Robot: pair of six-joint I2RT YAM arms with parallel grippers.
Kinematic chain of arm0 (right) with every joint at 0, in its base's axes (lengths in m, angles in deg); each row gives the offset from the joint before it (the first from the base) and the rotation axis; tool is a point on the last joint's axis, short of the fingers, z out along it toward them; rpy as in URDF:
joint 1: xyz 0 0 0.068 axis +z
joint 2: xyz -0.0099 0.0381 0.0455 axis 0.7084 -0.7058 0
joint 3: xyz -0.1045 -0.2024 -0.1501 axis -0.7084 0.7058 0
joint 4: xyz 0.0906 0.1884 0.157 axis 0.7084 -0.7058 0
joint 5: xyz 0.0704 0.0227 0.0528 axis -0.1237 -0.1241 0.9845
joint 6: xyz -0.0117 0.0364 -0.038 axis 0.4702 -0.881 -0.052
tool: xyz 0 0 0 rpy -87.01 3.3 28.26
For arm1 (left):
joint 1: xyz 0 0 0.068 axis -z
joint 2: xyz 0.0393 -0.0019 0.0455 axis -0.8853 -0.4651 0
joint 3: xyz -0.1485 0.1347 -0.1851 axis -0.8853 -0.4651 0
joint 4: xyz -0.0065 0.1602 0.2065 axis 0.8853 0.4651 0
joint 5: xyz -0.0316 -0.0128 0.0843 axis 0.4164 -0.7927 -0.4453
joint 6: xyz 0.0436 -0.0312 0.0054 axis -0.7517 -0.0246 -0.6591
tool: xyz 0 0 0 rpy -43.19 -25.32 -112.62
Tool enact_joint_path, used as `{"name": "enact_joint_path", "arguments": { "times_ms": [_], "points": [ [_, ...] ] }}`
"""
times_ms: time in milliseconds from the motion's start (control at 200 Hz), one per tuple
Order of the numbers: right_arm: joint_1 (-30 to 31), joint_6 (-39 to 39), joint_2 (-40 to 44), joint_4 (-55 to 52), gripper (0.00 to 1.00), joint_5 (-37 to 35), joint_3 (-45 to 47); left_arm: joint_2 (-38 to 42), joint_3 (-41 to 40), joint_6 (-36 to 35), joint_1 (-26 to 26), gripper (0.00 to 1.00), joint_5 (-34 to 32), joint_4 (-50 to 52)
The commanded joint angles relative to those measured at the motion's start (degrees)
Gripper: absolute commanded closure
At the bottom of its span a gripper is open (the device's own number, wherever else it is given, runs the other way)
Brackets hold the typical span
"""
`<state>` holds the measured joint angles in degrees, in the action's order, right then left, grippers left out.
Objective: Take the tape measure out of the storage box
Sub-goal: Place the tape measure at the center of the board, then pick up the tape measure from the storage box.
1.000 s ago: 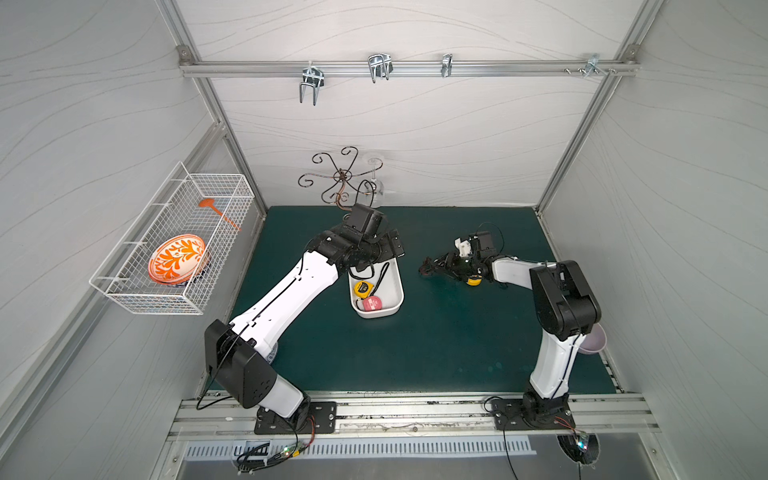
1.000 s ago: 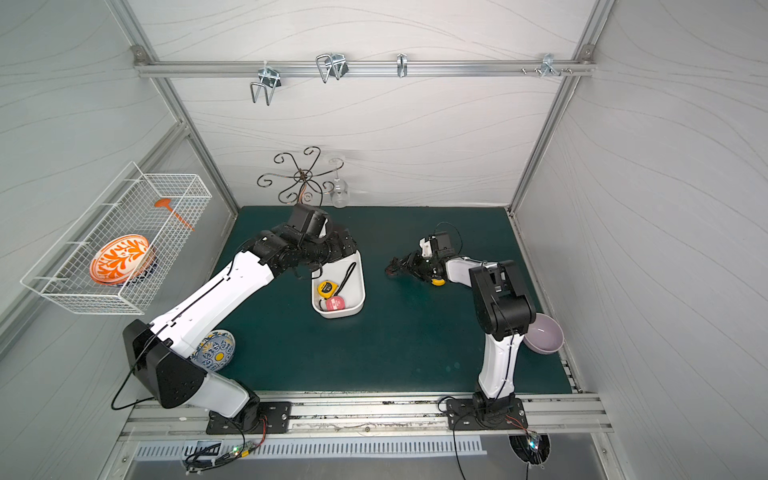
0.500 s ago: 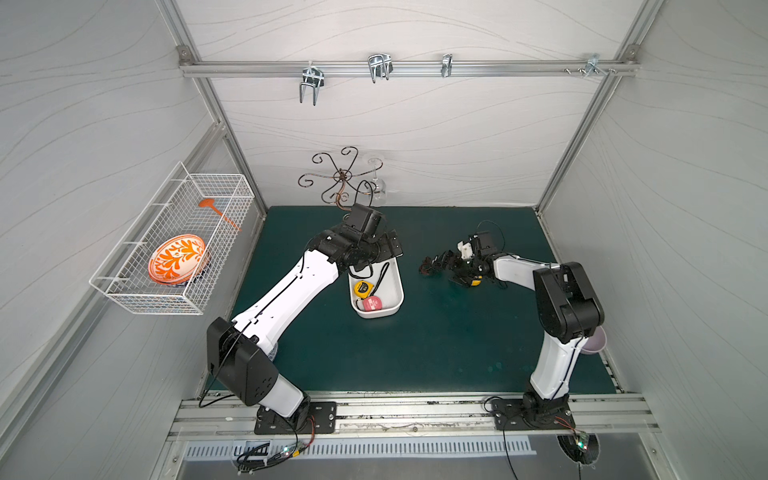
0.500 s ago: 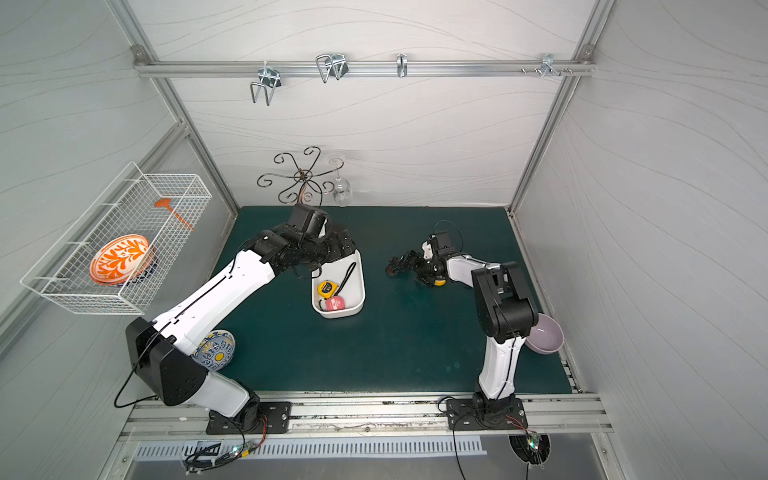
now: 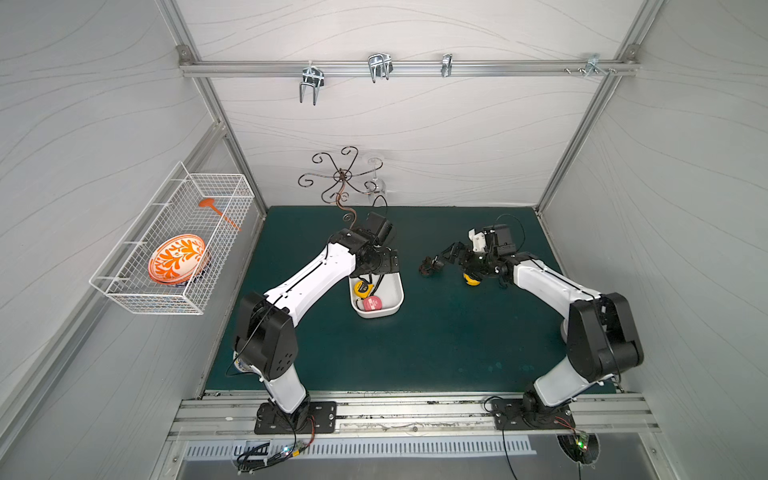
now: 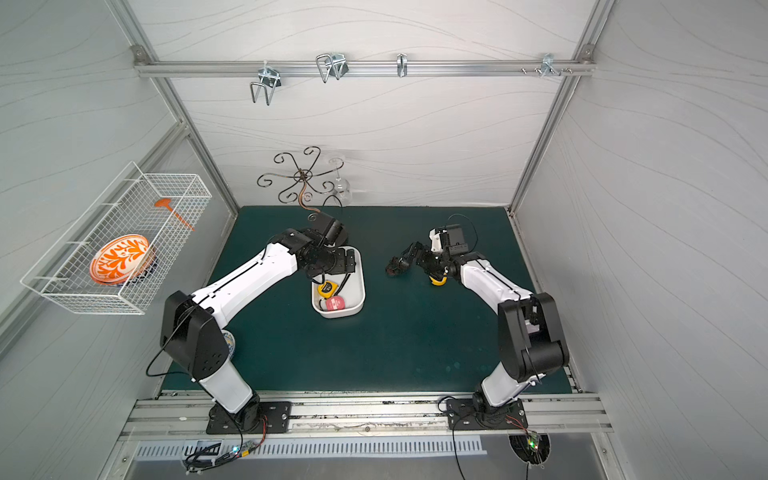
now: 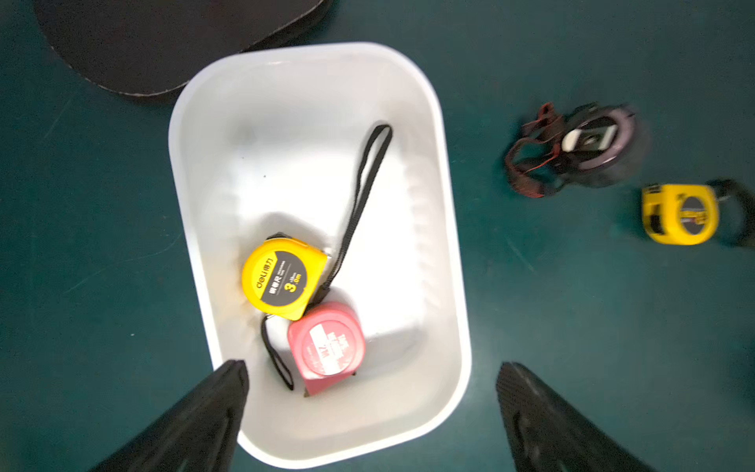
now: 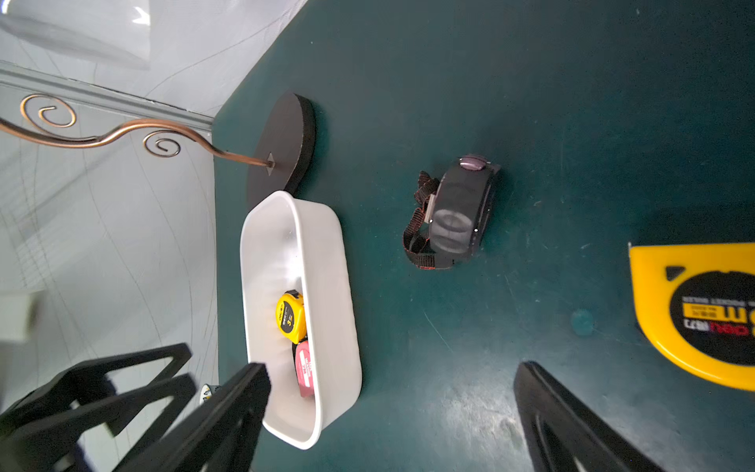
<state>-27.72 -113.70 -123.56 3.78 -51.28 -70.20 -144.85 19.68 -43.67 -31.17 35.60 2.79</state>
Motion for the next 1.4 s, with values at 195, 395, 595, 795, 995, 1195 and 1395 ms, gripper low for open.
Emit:
{"name": "enact_joint_path", "arguments": {
  "times_ms": [195,395,595,795,995,1195,1395],
  "points": [
    [-2.0,1.0,5.9,-2.7,0.01,0.3,5.8,-13.0,11.0,-16.1,-0.4,0.03,-5.7,12.0],
    [-2.4,0.6,7.9,-2.4,0.01,1.3,7.3,-17.8,11.6,-18.1,-2.2,0.06,-3.8,12.2],
    [-3.1,0.7,9.9,-2.6,0.01,1.6,7.8,-22.8,14.3,-20.2,-2.5,0.06,-3.1,12.7],
    [-3.7,0.7,11.2,-2.6,0.01,1.9,8.8,-25.3,14.7,-20.7,-3.7,0.07,-3.7,12.5],
    [-4.4,0.4,11.2,-2.0,0.01,2.4,9.3,-27.2,14.0,-20.8,-4.2,0.14,-2.7,12.0],
    [-4.5,0.3,11.0,-1.8,0.01,2.5,9.2,-28.7,13.0,-20.2,-4.1,0.26,-1.4,11.2],
    [-4.6,0.4,11.6,-1.8,0.01,2.3,9.7,-29.2,13.6,-19.6,-4.1,0.51,-0.9,10.8]
  ]
}}
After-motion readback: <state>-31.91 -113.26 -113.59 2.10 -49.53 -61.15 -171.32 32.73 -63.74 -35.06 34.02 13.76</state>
